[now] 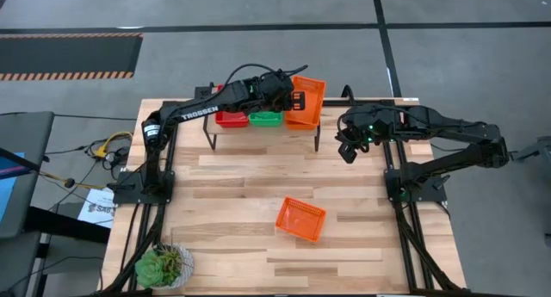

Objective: Stack baskets on shelf by color
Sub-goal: Stack the top orange bin on top of the orange bin on the shelf

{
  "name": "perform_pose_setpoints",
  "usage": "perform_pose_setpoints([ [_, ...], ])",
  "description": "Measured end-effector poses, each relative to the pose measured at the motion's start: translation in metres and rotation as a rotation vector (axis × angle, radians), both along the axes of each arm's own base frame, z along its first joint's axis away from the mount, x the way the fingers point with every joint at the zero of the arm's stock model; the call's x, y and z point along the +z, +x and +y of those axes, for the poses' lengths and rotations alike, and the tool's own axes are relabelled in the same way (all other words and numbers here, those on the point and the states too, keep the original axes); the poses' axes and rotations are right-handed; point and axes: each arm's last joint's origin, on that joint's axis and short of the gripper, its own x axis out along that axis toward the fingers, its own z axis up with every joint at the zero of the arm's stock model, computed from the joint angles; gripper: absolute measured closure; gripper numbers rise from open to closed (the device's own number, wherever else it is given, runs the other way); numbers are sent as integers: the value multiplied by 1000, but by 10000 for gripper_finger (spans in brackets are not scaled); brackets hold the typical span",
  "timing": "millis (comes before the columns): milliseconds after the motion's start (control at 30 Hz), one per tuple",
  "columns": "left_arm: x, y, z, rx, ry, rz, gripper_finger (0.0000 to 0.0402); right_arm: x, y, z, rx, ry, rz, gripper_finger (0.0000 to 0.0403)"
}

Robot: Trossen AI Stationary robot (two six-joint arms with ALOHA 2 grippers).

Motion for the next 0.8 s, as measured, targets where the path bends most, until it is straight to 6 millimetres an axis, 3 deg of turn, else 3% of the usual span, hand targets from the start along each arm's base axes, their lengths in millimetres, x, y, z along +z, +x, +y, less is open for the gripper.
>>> perform_pose_setpoints([
  [800, 1, 0, -1, -43, -9, 3, 369, 0, 0, 0, 3, -2, 1, 310],
])
